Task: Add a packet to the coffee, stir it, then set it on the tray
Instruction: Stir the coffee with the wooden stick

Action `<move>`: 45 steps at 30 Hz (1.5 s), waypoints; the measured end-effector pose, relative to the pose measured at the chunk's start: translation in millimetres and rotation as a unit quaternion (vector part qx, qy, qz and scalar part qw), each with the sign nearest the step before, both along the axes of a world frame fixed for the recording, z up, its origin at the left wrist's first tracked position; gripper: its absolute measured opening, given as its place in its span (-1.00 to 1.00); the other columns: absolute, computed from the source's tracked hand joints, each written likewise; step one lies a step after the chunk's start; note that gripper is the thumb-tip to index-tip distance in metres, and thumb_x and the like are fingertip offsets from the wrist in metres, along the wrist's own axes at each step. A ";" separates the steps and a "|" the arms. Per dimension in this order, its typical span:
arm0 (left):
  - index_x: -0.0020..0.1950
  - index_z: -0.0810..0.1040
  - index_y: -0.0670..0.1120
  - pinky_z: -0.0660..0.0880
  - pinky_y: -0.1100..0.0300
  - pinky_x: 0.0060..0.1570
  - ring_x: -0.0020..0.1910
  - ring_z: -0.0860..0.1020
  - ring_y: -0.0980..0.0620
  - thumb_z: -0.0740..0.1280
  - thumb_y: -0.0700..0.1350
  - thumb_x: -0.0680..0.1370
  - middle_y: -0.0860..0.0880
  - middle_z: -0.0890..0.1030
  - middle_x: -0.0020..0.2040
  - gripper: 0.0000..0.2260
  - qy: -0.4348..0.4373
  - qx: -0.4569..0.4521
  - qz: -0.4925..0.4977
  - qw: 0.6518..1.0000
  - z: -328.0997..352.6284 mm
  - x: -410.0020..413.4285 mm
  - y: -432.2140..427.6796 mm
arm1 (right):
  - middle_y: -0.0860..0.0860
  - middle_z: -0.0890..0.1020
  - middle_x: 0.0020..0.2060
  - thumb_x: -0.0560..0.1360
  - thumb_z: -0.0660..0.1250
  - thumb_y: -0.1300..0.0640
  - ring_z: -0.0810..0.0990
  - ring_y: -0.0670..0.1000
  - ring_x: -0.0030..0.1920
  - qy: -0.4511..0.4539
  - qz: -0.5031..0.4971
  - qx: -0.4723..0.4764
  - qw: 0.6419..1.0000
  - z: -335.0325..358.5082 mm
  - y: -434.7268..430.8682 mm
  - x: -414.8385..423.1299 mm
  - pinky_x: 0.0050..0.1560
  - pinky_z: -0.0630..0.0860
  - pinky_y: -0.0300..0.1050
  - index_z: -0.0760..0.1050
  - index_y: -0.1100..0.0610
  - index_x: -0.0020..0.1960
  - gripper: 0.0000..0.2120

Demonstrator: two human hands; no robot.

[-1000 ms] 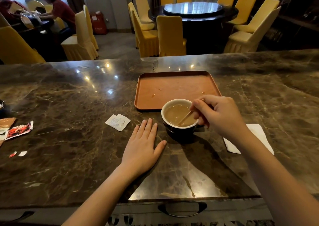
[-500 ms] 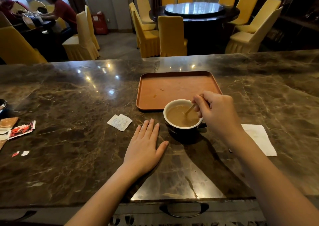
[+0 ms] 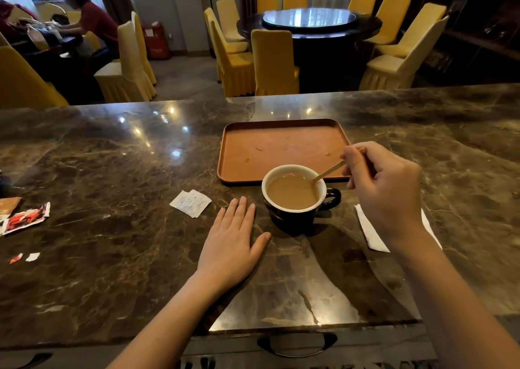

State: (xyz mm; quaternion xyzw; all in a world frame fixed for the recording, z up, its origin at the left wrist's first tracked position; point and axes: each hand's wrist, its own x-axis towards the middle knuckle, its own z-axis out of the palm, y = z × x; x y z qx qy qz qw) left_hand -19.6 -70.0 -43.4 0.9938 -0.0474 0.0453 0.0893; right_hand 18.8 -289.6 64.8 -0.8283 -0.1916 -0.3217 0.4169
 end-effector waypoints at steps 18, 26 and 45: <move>0.48 -0.09 -0.01 -0.28 0.15 0.40 0.39 -0.26 0.17 -0.23 0.31 0.45 -0.03 -0.08 0.53 -0.32 -0.007 -0.005 0.000 1.000 -2.6 1.8 1.0 | -0.07 0.61 -0.33 0.52 0.21 0.02 0.57 -0.05 -0.40 0.074 -0.032 0.154 0.985 -10.2 -29.8 -8.0 -0.44 0.49 -0.31 0.54 0.06 -0.09 -0.82; 0.49 -0.06 -0.02 -0.27 0.14 0.39 0.47 -0.18 0.08 -0.18 0.30 0.48 -0.04 -0.06 0.53 -0.35 -0.007 -0.005 -0.004 1.000 -2.4 2.2 0.8 | 0.01 0.63 -0.34 0.51 0.26 0.13 0.58 -0.04 -0.42 0.136 0.011 0.212 0.968 -16.2 -25.1 -12.7 -0.45 0.53 -0.26 0.56 0.10 -0.13 -0.88; 0.49 -0.08 -0.01 -0.25 0.14 0.38 0.49 -0.16 0.05 -0.16 0.29 0.49 -0.03 -0.08 0.53 -0.36 -0.004 -0.005 -0.004 1.000 -3.5 4.8 2.5 | 0.02 0.65 -0.42 0.47 0.33 0.08 0.56 -0.04 -0.46 0.210 -0.041 0.366 0.906 -43.5 -39.8 -36.2 -0.45 0.53 -0.25 0.60 0.09 -0.21 -0.86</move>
